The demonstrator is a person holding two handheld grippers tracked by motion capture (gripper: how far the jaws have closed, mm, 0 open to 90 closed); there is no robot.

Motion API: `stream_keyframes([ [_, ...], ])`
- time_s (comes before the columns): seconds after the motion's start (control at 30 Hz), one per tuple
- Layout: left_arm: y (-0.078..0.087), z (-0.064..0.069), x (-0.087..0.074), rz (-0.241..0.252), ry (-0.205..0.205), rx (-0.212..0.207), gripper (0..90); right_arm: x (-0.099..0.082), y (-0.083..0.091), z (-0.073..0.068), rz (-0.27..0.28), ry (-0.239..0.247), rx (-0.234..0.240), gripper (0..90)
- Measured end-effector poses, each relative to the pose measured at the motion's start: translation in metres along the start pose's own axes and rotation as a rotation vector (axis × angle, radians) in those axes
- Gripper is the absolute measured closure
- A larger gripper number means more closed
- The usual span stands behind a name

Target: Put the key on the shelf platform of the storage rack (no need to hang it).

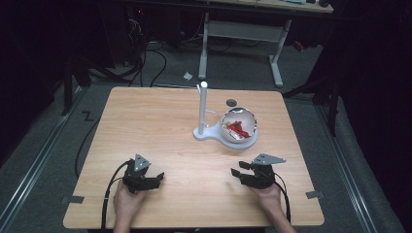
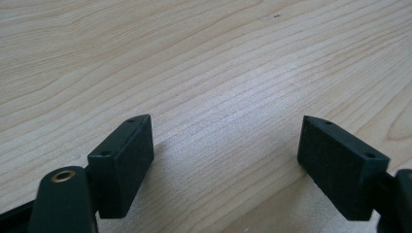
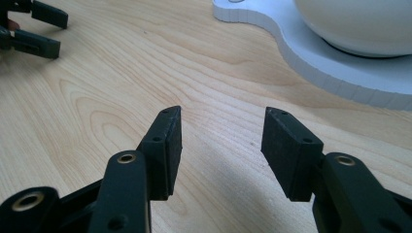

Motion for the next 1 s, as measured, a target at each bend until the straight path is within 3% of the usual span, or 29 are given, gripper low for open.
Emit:
stream_keyframes([
  [0.8, 0.000, 0.000, 0.000, -0.002, 0.000, -0.001, 21.1, -0.016, -0.019, -0.008, -0.096, 0.089, -0.062, 43.2],
  [1.0, 0.000, 0.000, 0.000, 0.000, 0.000, 0.000, 21.1, -0.017, -0.022, -0.012, -0.114, 0.143, -0.094, 41.1],
])
Point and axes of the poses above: each handheld gripper's, and its own axes: y roughly backward along the jaws, x roughly out of its top, z roughly to its right, the point moved 6 cm from there along -y, roughly forward along the jaws, and after that the axes turned 3 degrees about -x, right-handed, at the moved point
